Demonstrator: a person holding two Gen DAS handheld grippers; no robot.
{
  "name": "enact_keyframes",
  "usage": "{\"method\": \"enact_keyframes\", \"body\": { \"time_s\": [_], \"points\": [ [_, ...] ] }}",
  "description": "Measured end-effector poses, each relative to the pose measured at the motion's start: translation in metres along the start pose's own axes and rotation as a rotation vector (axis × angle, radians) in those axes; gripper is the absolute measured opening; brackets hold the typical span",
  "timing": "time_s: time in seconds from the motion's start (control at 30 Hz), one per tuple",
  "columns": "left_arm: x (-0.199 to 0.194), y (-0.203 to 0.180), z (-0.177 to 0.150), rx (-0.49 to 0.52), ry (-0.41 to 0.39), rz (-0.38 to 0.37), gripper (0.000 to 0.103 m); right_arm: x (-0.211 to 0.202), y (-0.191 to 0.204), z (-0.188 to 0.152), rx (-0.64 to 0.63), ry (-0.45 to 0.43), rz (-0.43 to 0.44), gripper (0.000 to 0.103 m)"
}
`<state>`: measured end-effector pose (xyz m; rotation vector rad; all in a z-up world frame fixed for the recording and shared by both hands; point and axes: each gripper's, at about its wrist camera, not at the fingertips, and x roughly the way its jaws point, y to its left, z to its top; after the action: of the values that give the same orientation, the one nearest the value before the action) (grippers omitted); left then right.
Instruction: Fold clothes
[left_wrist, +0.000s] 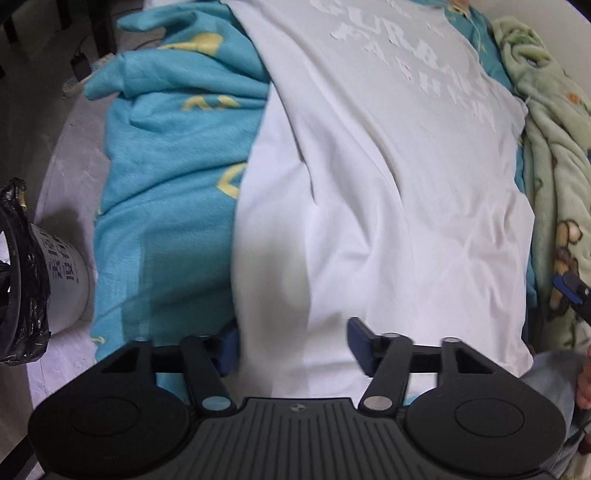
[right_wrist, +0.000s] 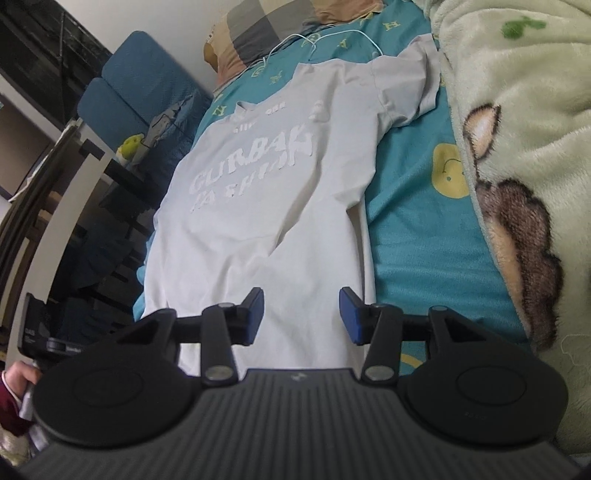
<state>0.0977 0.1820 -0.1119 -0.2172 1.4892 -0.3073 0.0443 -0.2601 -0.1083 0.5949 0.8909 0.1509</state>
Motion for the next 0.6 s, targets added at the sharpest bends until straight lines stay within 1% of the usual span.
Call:
{"method": "enact_keyframes", "body": {
  "time_s": [0.03, 0.1, 0.2, 0.3, 0.4, 0.47, 0.53, 0.57, 0.6],
  "points": [
    [0.001, -0.003, -0.001, 0.014, 0.012, 0.009, 0.037, 0.001, -0.002, 0.001, 0.009, -0.002, 0.000, 0.049],
    [0.001, -0.009, -0.003, 0.042, 0.029, 0.030, 0.012, 0.002, -0.004, 0.002, 0.022, -0.004, 0.001, 0.049],
    [-0.006, -0.016, -0.008, 0.078, 0.036, 0.047, 0.006, 0.003, -0.005, 0.002, 0.022, -0.006, -0.003, 0.049],
    [-0.015, -0.017, -0.013, 0.072, 0.066, 0.080, 0.004, 0.003, -0.005, 0.002, 0.022, -0.009, -0.006, 0.049],
    [-0.014, -0.014, -0.016, 0.047, 0.106, 0.155, 0.004, 0.001, -0.004, 0.002, 0.020, -0.016, -0.010, 0.049],
    [-0.013, -0.020, -0.016, 0.069, 0.112, 0.192, 0.005, 0.001, -0.003, 0.002, 0.016, -0.018, -0.014, 0.049],
    [-0.013, -0.030, -0.019, 0.090, 0.095, 0.208, 0.009, -0.001, -0.003, 0.001, 0.012, -0.021, -0.018, 0.049],
    [-0.017, -0.032, -0.020, 0.097, 0.079, 0.209, 0.017, -0.002, -0.003, 0.000, 0.012, -0.024, -0.018, 0.049],
    [-0.022, -0.035, -0.020, 0.103, 0.054, 0.206, 0.027, -0.003, -0.004, 0.000, 0.012, -0.027, -0.018, 0.049]
  ]
}}
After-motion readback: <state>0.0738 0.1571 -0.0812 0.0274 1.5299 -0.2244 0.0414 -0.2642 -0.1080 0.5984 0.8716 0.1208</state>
